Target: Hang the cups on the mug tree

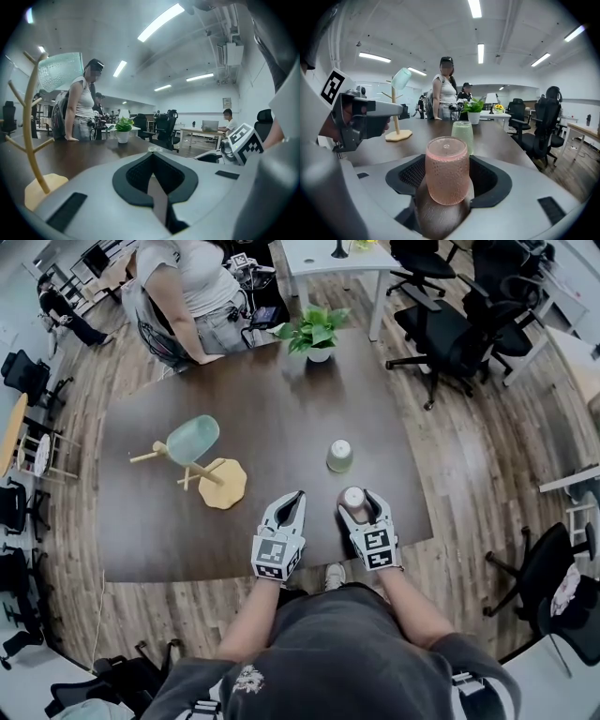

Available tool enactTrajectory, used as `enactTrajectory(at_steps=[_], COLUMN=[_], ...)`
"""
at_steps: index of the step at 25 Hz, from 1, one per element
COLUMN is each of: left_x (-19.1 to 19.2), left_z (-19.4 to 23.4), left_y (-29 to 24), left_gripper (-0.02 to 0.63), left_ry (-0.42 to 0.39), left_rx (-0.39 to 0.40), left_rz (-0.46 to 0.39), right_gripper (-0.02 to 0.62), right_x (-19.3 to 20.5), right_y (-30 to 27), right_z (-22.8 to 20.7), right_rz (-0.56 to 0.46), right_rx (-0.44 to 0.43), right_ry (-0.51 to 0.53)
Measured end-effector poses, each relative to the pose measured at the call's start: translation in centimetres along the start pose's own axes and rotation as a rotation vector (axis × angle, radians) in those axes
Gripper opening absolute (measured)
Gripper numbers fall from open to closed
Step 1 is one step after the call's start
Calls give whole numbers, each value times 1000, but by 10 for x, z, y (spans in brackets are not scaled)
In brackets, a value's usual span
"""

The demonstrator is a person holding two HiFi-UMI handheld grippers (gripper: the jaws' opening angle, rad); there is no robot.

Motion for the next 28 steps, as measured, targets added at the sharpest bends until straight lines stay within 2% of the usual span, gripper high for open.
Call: enactTrajectory(at_steps=[7, 16, 28], left_x=[-3, -11, -16], left_z=[1, 0, 33], left_y=[6, 26, 85], left_gripper=[0, 0, 0], left_ry=[-6, -6, 7], left_rx=[-18, -94, -230], left_rz=[2, 3, -5], right_gripper=[307, 307, 307], right_x=[3, -37, -98], right_y=[1, 12, -6], right_z=[3, 17, 78], right_rz=[7, -86, -181], right_rx=[-21, -87, -252], right_ry=[-12, -107, -109])
Point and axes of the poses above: the fingertips, and each gripper's own axes: y backward along the fingers, z to its left, x out of its underside, the point moved 7 cm from there along y, backward along the fingers, and after that the axes turned 10 degrees about x, right-handed, at the moved point
